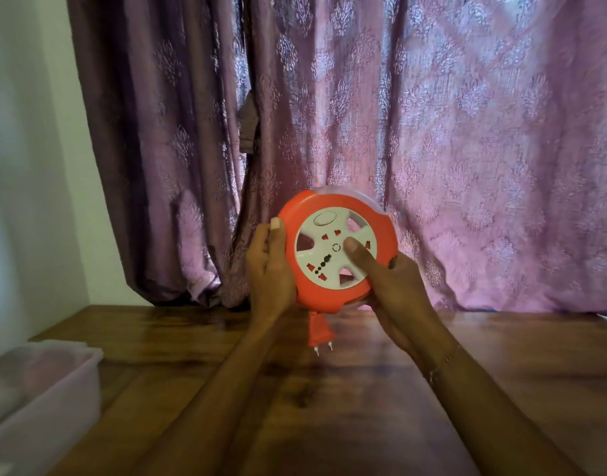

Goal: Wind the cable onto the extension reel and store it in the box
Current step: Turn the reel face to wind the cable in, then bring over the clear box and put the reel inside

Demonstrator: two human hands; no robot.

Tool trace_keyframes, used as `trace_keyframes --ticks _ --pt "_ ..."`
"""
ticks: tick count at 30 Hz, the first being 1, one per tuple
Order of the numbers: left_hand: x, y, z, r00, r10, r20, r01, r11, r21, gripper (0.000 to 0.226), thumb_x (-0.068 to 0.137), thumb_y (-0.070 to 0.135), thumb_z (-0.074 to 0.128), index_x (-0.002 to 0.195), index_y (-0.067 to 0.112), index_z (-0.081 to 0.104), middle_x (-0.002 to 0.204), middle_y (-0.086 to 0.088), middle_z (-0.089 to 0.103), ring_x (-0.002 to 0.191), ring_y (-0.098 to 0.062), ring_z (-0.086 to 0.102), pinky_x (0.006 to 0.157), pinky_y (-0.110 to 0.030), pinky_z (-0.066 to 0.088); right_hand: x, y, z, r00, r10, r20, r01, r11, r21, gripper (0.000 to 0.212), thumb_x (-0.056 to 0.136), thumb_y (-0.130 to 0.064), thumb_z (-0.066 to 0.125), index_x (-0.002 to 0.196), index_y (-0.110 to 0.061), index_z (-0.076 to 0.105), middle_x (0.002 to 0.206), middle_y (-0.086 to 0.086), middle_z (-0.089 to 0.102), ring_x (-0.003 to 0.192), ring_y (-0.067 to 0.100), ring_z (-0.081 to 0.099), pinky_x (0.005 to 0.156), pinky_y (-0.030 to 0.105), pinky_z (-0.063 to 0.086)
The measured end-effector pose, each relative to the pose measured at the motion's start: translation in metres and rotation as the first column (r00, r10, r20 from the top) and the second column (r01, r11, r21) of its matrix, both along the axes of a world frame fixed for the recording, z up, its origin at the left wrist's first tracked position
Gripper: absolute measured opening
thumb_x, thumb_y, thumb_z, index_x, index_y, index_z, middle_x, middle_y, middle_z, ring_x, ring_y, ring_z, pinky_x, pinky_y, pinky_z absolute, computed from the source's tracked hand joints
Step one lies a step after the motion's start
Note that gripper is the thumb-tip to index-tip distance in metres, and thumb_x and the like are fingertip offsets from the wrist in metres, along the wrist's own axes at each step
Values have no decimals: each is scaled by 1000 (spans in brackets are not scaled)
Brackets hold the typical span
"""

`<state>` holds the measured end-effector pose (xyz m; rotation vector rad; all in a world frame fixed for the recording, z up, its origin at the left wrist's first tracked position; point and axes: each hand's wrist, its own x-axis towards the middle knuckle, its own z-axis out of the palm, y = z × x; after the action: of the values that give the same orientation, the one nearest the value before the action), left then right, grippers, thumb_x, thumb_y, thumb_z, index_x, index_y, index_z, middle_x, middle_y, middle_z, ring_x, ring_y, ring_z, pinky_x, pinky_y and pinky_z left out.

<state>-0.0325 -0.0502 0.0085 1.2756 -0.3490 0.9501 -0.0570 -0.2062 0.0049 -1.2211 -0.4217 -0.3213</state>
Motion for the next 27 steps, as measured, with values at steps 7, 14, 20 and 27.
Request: trace_keyframes --ticks 7,14,20,27 --pt "-35 57 16 995 34 -91 -21 989 144 35 88 59 45 74 34 65 88 -1 67 86 -16 59 86 -49 53 -6 33 12 1000 5 21 -6 1000 30 50 62 -41 92 104 -18 77 101 8 77 95 29 74 81 58 58" --pt "-81 143 -7 731 653 -198 -470 693 547 23 107 34 51 87 24 55 82 0 67 74 -19 60 71 -30 42 -20 94 2 993 104 -49 -100 993 66 51 61 -37 93 102 -13 76 96 7 78 91 25 75 82 53 60" --pt "-138 194 -39 365 915 -174 -413 326 850 35 100 42 61 111 9 60 107 -12 70 98 -32 68 82 -41 56 -32 150 -18 957 249 -148 -233 966 115 46 62 -33 93 98 -9 77 95 12 78 92 29 75 82 61 57" --pt "-177 223 -74 88 987 -133 -11 134 991 42 102 50 58 124 14 64 119 -6 71 110 -26 70 92 -39 55 -47 203 -32 927 329 -179 -315 944 102 48 62 -34 93 100 -8 78 95 10 78 91 25 75 84 52 59"
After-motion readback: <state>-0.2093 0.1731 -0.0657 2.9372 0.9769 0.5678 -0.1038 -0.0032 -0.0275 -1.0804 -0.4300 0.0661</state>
